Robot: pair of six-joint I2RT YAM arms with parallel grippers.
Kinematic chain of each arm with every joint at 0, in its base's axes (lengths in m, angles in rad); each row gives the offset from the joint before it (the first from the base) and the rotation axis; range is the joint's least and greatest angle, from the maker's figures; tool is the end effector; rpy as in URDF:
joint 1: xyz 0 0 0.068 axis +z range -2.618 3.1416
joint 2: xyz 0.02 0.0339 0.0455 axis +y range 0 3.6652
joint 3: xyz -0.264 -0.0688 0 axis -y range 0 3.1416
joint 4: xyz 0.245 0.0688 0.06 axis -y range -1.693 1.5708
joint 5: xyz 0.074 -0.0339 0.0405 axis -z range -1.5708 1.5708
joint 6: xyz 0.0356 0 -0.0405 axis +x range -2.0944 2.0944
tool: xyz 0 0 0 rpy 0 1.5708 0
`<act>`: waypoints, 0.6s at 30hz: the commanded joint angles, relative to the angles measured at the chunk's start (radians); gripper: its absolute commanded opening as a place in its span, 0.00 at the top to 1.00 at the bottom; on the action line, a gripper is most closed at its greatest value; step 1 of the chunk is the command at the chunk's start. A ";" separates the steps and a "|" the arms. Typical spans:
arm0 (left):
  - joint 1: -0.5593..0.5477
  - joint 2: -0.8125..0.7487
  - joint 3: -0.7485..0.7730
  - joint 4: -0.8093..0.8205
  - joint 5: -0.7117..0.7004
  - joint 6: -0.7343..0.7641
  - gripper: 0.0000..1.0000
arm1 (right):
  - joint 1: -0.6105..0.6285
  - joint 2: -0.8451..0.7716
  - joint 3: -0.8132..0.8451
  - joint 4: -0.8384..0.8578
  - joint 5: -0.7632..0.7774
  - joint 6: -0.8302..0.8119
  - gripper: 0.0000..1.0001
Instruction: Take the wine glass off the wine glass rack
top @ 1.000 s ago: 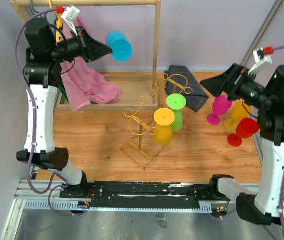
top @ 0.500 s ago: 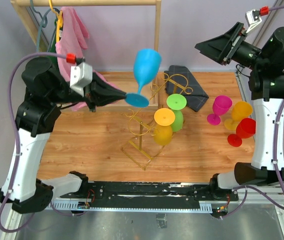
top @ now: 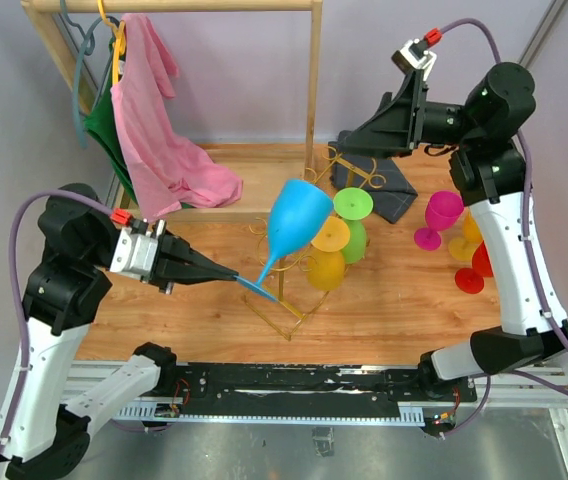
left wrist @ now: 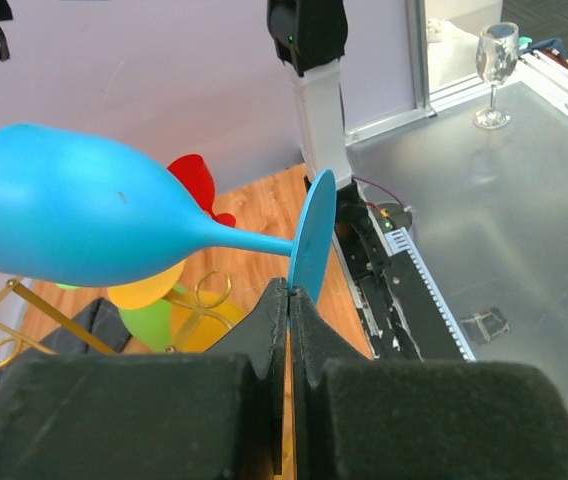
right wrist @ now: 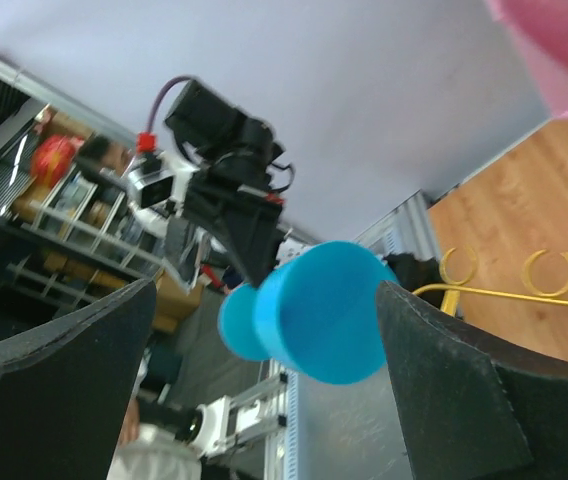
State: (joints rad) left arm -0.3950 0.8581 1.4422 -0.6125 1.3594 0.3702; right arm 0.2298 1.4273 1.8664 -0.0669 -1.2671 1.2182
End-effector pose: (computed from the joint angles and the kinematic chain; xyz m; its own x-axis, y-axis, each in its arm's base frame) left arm 0.0790 -0.0706 0.4961 0.3312 -0.0558 -0.9419 0.9257 -0.1740 0.3358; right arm 0.2428 0.0917 0.5640 -0.7539 0.1119 -0.6474 -0.6547 -0.0471 0.7544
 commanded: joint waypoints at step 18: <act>-0.004 -0.189 -0.238 0.017 -0.021 0.283 1.00 | 0.271 -0.091 -0.115 -0.346 -0.104 -0.167 0.24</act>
State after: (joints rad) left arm -0.3950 0.6827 1.2156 -0.6136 1.3392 0.6224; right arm 0.4648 1.3369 1.7340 -0.3801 -1.3460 1.0924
